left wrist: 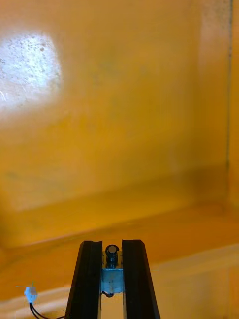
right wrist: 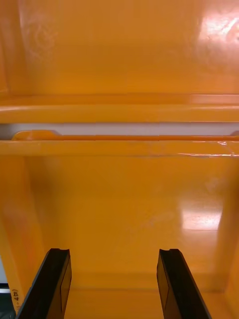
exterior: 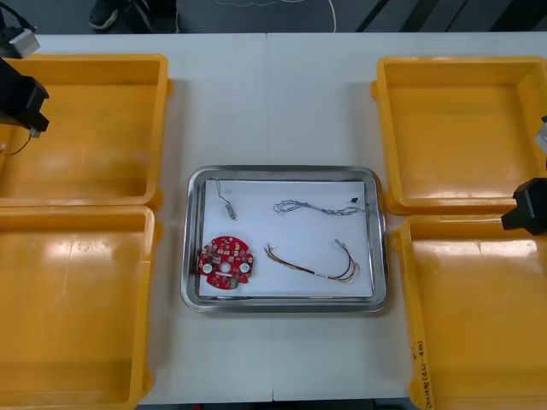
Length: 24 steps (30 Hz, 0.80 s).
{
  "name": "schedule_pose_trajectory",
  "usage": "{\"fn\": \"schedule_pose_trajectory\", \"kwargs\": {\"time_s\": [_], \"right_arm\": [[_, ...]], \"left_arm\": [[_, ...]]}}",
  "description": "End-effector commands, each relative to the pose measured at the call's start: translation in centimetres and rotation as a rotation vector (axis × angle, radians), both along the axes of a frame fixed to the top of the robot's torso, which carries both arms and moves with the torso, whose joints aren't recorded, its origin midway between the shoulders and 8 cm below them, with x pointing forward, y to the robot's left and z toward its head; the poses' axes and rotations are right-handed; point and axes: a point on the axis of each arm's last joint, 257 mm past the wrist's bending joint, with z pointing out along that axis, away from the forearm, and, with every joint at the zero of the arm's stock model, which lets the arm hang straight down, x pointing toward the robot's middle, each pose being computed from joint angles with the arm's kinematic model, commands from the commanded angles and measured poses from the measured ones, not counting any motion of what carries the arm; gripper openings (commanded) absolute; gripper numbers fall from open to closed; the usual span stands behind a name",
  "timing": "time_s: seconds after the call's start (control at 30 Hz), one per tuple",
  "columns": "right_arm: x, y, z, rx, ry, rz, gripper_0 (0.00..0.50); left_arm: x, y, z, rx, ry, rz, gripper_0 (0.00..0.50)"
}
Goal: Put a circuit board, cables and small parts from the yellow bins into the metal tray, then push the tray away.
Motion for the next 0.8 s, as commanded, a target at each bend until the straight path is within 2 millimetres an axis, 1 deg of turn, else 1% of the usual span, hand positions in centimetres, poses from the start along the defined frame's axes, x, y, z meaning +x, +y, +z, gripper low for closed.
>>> {"fn": "schedule_pose_trajectory", "kwargs": {"time_s": [0.03, 0.1, 0.17, 0.23, 0.27, 0.33, 0.37, 0.43, 0.47, 0.57, 0.67, 0.77, 0.8], "right_arm": [[0.0, -0.1, 0.2, 0.048, -0.043, -0.078, 0.5], [0.0, -0.1, -0.2, 0.053, -0.048, -0.091, 0.5], [0.0, -0.1, -0.5, 0.051, -0.054, -0.099, 0.5], [-0.1, 0.1, -0.9, 0.049, -0.063, -0.107, 0.5], [-0.1, 0.2, -0.9, 0.05, -0.066, -0.109, 0.5], [-0.2, 0.4, -1.2, 0.048, -0.076, -0.114, 0.5], [-0.2, 0.4, -1.2, 0.048, -0.08, -0.118, 0.5], [-0.2, 0.8, -1.3, 0.062, -0.087, -0.122, 0.5], [-0.1, 0.8, -1.3, 0.064, -0.091, -0.124, 0.5], [-0.3, 1.0, -1.4, 0.077, -0.114, -0.137, 0.5], [-0.3, 1.0, -1.6, 0.077, -0.121, -0.145, 0.5], [-0.3, 1.0, -1.8, 0.073, -0.137, -0.161, 0.5], [-0.4, 1.0, -1.8, 0.07, -0.14, -0.163, 0.5]], "left_arm": [[-0.9, -1.5, 2.5, -0.02, 0.008, 0.151, 0.0], [-1.8, -2.6, 2.5, -0.014, 0.031, 0.174, 0.0], [-1.8, -3.9, 2.9, -0.029, 0.019, 0.19, 0.0], [-1.7, -5.5, 3.3, -0.058, -0.002, 0.208, 0.0], [-1.7, -5.9, 3.3, -0.064, -0.006, 0.214, 0.0], [-1.8, -7.6, 3.4, -0.092, -0.028, 0.238, 0.0], [-1.9, -8.0, 3.3, -0.098, -0.031, 0.245, 0.0], [-2.4, -9.7, 2.9, -0.122, -0.053, 0.265, 0.0], [-2.5, -10.0, 2.8, -0.129, -0.057, 0.27, 0.0], [-3.3, -12.3, 2.0, -0.163, -0.08, 0.294, 0.0], [-3.6, -14.0, 1.5, -0.165, -0.104, 0.285, 0.0], [-4.1, -16.7, 0.7, -0.178, -0.111, 0.282, 0.0], [-4.2, -17.2, 0.6, -0.183, -0.11, 0.286, 0.0]]}}
